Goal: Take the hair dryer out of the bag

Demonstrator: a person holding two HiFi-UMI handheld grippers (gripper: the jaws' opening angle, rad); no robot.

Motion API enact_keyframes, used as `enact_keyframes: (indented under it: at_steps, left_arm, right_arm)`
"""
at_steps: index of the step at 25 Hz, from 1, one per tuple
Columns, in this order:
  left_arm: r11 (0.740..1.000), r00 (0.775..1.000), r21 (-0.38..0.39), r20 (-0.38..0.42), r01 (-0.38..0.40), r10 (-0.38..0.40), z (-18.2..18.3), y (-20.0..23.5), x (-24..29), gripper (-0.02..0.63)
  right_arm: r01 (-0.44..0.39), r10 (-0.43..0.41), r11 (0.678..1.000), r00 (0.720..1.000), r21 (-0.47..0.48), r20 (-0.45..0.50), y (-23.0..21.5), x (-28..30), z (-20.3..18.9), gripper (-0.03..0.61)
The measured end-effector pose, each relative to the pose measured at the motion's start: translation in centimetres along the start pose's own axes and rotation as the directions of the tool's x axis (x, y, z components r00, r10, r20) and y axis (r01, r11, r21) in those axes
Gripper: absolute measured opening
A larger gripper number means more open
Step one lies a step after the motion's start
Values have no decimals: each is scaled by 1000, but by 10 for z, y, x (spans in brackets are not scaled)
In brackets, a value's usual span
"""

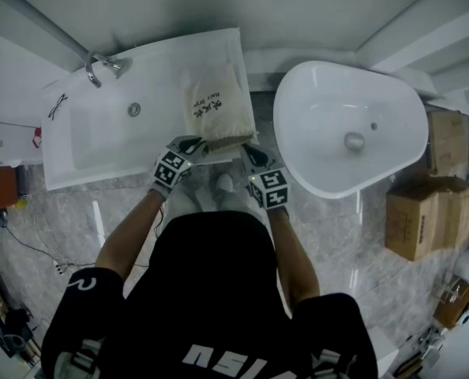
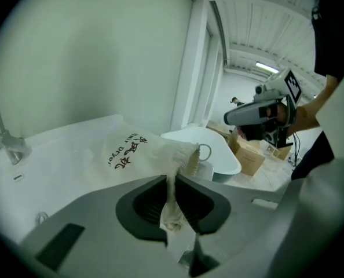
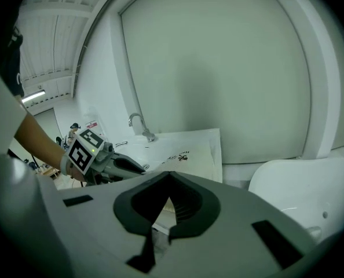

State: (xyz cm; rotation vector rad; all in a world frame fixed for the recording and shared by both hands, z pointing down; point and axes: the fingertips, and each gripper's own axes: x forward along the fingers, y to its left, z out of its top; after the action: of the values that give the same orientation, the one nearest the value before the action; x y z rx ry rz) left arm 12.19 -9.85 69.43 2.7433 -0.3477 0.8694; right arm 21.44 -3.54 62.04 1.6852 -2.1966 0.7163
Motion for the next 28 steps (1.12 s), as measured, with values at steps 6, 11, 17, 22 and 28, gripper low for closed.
enact_keyframes:
  at_steps: [6,11,17,22,28]
  left_arm:
    - [986,999,-168,51,4,4,8,21,-6,44]
    - [968,997,-251,83,20,1,8,30,-8,44]
    - [967,996,-251,90,46,-24,10,45,-7,44]
    - [969,994,-236,98,66,-43,11,60,-4,44]
    - [971,991,-212,89,112,-95,9,66,-2,41]
  right_arm:
    - [-45,48,998,997,44,-54,13,42,-24,-5]
    - [-58,71,989,993,133,-96,24,82,-43,-3]
    - [-33,68,973,987,230,-149,37,131,-56,191]
    - [44,13,942,986,332,-168,32,156,-64,256]
    - [128,-48,906,978,404,-202,27,178,-73,277]
